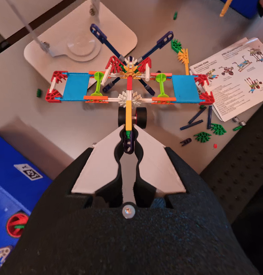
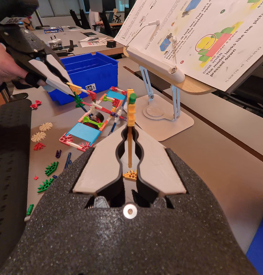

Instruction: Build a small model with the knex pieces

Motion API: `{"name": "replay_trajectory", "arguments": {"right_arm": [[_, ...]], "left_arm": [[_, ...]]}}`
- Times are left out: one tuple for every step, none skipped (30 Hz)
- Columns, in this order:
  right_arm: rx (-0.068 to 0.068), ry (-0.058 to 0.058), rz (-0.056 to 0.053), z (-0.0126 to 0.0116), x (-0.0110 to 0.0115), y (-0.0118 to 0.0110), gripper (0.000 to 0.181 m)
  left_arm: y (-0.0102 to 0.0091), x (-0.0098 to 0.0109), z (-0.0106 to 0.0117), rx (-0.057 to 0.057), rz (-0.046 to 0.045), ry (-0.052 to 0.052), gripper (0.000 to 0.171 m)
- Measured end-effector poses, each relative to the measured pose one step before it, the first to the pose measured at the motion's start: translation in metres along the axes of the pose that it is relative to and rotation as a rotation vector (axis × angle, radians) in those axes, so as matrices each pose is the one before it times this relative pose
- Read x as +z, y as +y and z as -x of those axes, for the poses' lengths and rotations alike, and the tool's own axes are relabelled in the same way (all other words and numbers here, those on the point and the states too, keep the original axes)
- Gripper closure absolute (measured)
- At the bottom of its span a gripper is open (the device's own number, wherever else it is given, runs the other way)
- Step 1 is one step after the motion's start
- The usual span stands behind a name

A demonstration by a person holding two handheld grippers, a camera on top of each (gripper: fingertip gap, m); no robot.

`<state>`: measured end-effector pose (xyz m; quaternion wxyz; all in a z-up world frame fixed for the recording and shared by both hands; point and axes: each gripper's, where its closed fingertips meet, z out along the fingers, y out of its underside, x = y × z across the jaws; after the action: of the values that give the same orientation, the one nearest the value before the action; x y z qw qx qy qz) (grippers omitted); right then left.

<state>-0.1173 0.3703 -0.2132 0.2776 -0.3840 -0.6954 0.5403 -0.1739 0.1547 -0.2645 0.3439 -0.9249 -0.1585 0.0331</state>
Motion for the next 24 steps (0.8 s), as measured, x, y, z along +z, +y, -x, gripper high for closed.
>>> {"name": "replay_trajectory", "arguments": {"right_arm": [[0.0001,0.0012,0.0003,-0.00041,-0.00021,-0.00001,0.176],[-0.0002,0.0009,-0.0003,-0.00033,-0.00027,-0.00017,0.176],[0.0006,0.0000,-0.0009,-0.00009,-0.00029,-0.00014,0.176],[0.0007,0.0001,-0.0008,-0.00012,-0.00008,-0.00018,0.176],[0.0007,-0.0004,-0.0001,-0.00003,0.00003,-0.00002,0.176],[0.0007,-0.0008,0.0009,0.00013,0.00020,0.00026,0.176],[-0.0005,-0.0004,0.0016,0.00021,0.00018,0.00036,0.176],[-0.0018,-0.0003,0.0014,0.00022,-0.00002,0.00018,0.176],[-0.0012,-0.0002,0.0000,0.00029,-0.00021,-0.00024,0.176],[-0.0001,0.0006,-0.0012,0.00008,-0.00023,-0.00039,0.176],[-0.0004,0.0008,-0.0017,-0.00001,-0.00052,-0.00058,0.176],[-0.0009,0.0004,-0.0021,0.00012,-0.00068,-0.00068,0.176],[-0.0001,0.0006,-0.0024,-0.00016,-0.00073,-0.00072,0.176],[0.0007,0.0011,-0.0025,-0.00024,-0.00062,-0.00066,0.176],[0.0006,0.0010,-0.0020,-0.00038,-0.00060,-0.00051,0.176],[0.0001,0.0004,-0.0014,-0.00015,-0.00054,-0.00045,0.176],[-0.0002,0.0002,-0.0009,-0.00004,-0.00036,-0.00032,0.176],[-0.0010,0.0004,-0.0007,0.00002,-0.00041,-0.00028,0.176],[-0.0012,0.0003,-0.0010,0.00013,-0.00019,-0.00037,0.176],[-0.0005,-0.0004,-0.0012,0.00011,-0.00029,-0.00038,0.176],[-0.0004,-0.0001,-0.0006,0.00010,-0.00017,-0.00023,0.176],[-0.0008,0.0006,0.0004,-0.00008,-0.00013,-0.00002,0.176],[-0.0009,0.0011,0.0004,-0.00020,-0.00027,0.00001,0.176],[-0.0005,0.0012,-0.0006,-0.00020,-0.00038,-0.00029,0.176]], "left_arm": [[0.00190,-0.00249,0.00251,-0.0263,-0.01786,-0.0186,0.166],[0.00199,-0.00227,0.00254,-0.0149,-0.00954,-0.0261,0.166],[0.00119,-0.00196,0.00116,-0.0094,-0.00538,-0.0238,0.166],[0.00087,-0.00099,0.00071,-0.0075,-0.00235,-0.0233,0.166],[-0.00020,0.00007,-0.00067,-0.0101,-0.00738,-0.0161,0.166],[-0.00037,0.00128,-0.00312,-0.0054,-0.00801,-0.0046,0.165],[-0.00058,0.00197,-0.00545,-0.0040,-0.01120,0.0090,0.164],[-0.00086,0.00162,-0.00499,-0.0045,-0.01205,0.0147,0.162],[-0.00067,0.00047,-0.00259,-0.0042,-0.00764,0.0081,0.161],[-0.00080,-0.00013,-0.00196,-0.0043,-0.00736,0.0091,0.160],[-0.00170,-0.00052,-0.00332,-0.0059,-0.01289,0.0192,0.159],[-0.00213,-0.00044,-0.00447,-0.0108,-0.01844,0.0263,0.157],[-0.00034,0.00027,-0.00298,-0.0054,-0.00892,0.0154,0.156],[0.00101,0.00023,0.00031,0.0021,-0.00038,-0.0026,0.156],[-0.00014,-0.00059,-0.00054,-0.0085,-0.00744,0.0103,0.155],[-0.00105,-0.00098,-0.00353,-0.0203,-0.01458,0.0361,0.154],[-0.00065,-0.00080,-0.00110,-0.0144,-0.01126,0.0183,0.153],[0.00075,-0.00030,0.00152,0.0016,-0.00160,-0.0051,0.154],[0.00059,0.00008,-0.00031,0.0029,-0.00307,0.0045,0.155],[-0.00087,0.00011,-0.00244,-0.0105,-0.01314,0.0216,0.154],[-0.00104,0.00038,-0.00368,-0.0128,-0.01540,0.0303,0.152],[-0.00061,0.00071,-0.00601,-0.0205,-0.01451,0.0484,0.149],[-0.00111,0.00046,-0.00654,-0.0231,-0.01910,0.0528,0.146],[-0.00066,0.00026,-0.00449,-0.0217,-0.01851,0.0395,0.143]]}}
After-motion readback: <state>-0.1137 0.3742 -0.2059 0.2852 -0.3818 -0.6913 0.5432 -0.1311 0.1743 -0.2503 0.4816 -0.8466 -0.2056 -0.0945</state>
